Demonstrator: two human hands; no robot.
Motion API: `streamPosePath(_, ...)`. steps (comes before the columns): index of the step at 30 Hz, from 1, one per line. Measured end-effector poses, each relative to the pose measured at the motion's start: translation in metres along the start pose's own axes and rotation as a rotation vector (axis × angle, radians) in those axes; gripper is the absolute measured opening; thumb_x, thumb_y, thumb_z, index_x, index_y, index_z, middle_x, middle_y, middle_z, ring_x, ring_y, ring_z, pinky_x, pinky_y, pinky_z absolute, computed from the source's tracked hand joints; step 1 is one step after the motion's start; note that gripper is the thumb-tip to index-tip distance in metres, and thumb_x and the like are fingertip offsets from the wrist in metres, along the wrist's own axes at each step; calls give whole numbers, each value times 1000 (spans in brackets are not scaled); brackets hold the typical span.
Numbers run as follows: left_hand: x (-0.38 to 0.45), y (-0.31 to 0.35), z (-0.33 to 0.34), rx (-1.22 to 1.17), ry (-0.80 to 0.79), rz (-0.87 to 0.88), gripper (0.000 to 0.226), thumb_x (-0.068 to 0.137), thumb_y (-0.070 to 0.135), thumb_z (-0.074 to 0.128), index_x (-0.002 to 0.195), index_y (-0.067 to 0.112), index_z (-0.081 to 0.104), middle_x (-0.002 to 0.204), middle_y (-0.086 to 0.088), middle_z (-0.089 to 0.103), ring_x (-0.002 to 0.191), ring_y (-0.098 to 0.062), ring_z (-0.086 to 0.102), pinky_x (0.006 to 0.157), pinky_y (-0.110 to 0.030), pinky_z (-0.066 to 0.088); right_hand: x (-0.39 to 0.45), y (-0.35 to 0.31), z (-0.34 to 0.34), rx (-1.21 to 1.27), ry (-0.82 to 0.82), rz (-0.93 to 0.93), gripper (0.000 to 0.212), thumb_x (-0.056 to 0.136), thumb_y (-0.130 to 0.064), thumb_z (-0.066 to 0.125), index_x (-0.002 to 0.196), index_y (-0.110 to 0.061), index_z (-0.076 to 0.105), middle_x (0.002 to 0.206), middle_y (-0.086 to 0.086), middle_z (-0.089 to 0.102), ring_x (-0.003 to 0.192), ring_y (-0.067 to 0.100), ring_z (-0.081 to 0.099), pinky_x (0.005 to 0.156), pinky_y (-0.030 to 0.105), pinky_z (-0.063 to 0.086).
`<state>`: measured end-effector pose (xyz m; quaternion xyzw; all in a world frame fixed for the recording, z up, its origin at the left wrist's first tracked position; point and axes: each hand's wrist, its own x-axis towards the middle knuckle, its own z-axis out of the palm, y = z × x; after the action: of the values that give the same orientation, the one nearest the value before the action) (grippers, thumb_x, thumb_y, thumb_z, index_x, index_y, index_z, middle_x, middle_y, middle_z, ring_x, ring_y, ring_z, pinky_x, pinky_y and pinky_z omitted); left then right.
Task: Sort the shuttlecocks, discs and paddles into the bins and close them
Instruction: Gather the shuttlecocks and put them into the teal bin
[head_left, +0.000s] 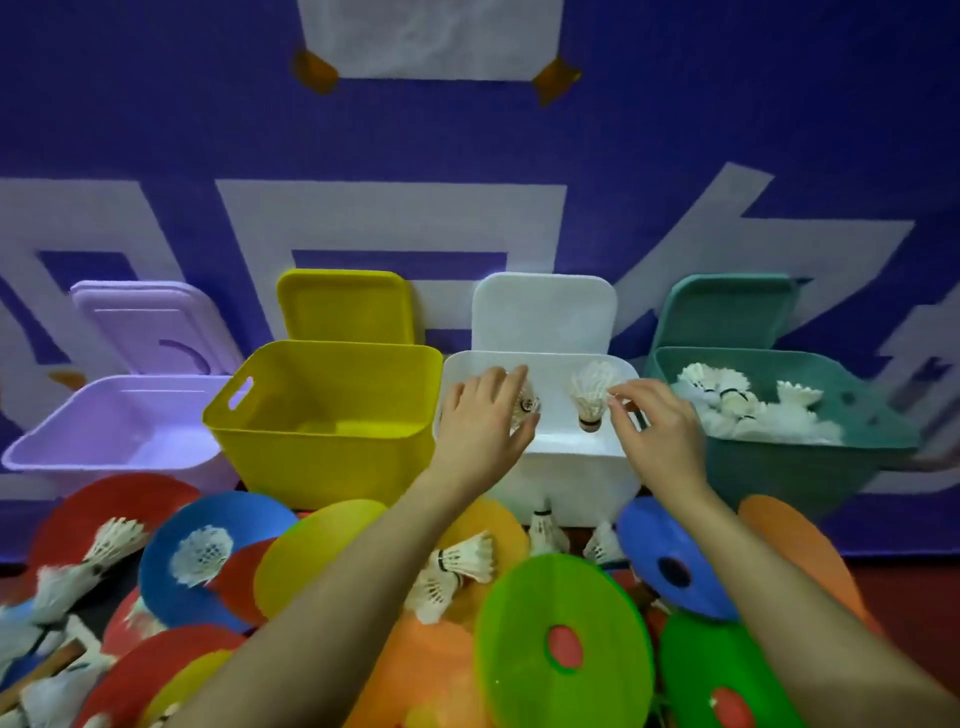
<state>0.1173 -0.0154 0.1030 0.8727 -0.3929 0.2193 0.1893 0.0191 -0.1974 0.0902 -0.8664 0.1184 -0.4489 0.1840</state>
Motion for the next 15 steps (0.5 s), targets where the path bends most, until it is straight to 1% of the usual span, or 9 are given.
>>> streamPosePath(2, 22, 38, 18, -28, -17, 22, 49, 86, 43, 45, 123, 13, 56, 112, -8, 63, 96, -29, 61, 81, -38, 47, 9, 37, -23, -44, 21, 25, 12, 80, -14, 60, 85, -10, 70, 89, 4, 68, 79, 26, 65, 71, 40, 47)
streamPosePath(4, 43, 75, 35, -59, -46, 45, 51, 87, 44, 39, 124, 12, 55, 115, -10, 62, 99, -29, 61, 82, -40, 46, 18, 73, -45, -81, 30, 60, 13, 80, -15, 59, 85, -9, 70, 89, 5, 68, 81, 28, 65, 72, 42, 49)
streamPosePath(6, 64, 109, 56, -86, -56, 57, 50, 91, 42, 41, 128, 11, 52, 124, -11, 58, 109, -30, 58, 87, -41, 43, 25, 106, -65, -115, 15, 112, 11, 82, -13, 61, 87, -9, 69, 92, 6, 67, 82, 30, 64, 73, 42, 49)
streamPosePath(8, 81, 139, 75, -122, -97, 69, 49, 95, 39, 46, 136, 12, 45, 138, -12, 48, 125, -28, 47, 98, -41, 35, 30, 137, -81, -159, -15, 143, 8, 83, -8, 64, 89, -8, 69, 93, 7, 67, 82, 32, 64, 72, 41, 47)
streamPosePath(10, 99, 169, 96, -146, -142, 79, 52, 97, 39, 43, 142, 14, 36, 146, -9, 38, 134, -24, 36, 105, -36, 26, 35, 169, -94, -213, -61, 180, 9, 85, -7, 62, 92, -6, 69, 96, 7, 66, 85, 30, 62, 75, 39, 44)
streamPosePath(12, 113, 194, 113, -181, -178, 78, 53, 97, 39, 44, 143, 14, 34, 147, -8, 37, 133, -24, 36, 105, -33, 26, 40, 198, -104, -268, -95, 233, 12, 88, -10, 59, 95, -6, 68, 100, 7, 66, 90, 28, 60, 78, 36, 40)
streamPosePath(15, 127, 220, 138, -239, -229, 59, 53, 96, 38, 46, 141, 12, 36, 145, -9, 39, 127, -28, 41, 103, -36, 30, 44, 233, -111, -371, -158, 295, 15, 88, -11, 56, 97, -6, 67, 102, 9, 64, 93, 29, 59, 79, 36, 37)
